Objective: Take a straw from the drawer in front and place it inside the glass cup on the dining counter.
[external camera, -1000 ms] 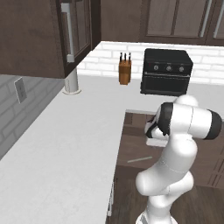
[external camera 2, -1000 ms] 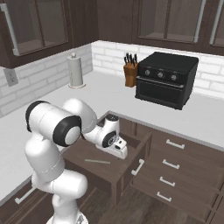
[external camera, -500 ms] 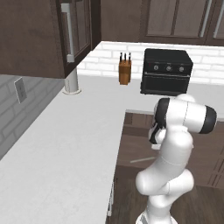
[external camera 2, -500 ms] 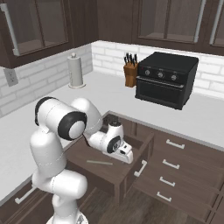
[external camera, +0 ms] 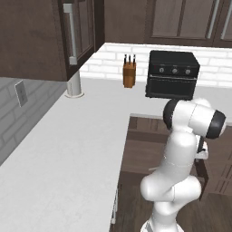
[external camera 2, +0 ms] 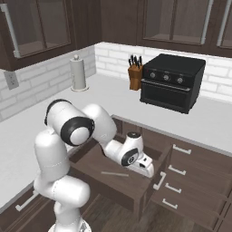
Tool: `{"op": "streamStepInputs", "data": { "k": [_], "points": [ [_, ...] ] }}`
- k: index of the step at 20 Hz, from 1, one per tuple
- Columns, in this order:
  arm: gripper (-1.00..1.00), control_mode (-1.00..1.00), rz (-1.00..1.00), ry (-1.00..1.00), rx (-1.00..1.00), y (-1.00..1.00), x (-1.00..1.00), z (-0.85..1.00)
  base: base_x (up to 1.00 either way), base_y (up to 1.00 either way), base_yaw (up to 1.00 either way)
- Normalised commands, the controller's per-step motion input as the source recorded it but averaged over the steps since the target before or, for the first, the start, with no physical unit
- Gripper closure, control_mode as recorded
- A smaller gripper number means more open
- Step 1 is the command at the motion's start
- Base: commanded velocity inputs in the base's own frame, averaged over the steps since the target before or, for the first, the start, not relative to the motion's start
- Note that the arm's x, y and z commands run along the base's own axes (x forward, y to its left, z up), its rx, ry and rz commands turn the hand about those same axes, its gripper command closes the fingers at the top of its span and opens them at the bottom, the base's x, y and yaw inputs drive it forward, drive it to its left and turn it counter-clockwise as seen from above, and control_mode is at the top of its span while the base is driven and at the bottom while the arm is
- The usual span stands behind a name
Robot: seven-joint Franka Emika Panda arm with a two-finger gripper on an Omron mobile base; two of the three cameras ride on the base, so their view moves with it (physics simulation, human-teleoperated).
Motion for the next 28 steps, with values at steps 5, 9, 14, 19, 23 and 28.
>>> {"op": "streamStepInputs", "data": {
  "k": [5,9,14,19,23,28],
  "points": [
    [-1.00,-1.00,-0.11,0.00,0.00,0.54,-0.11,0.33,0.00,0.00,0.00],
    [-1.00,-1.00,-0.21,0.00,0.00,1.00,0.01,0.25,0.00,0.00,0.00],
    [-1.00,-1.00,-0.26,0.01,0.00,0.50,0.02,0.01,0.00,0.00,0.00],
    [-1.00,-1.00,-0.22,0.02,0.00,0.00,0.12,-0.17,0.00,0.00,0.00],
    [-1.00,-1.00,-0.14,0.03,0.01,-0.07,0.19,-0.27,0.00,0.00,0.00],
    [-1.00,-1.00,-0.09,0.04,0.04,-0.20,0.27,-0.36,0.00,0.00,0.00]
  ]
}}
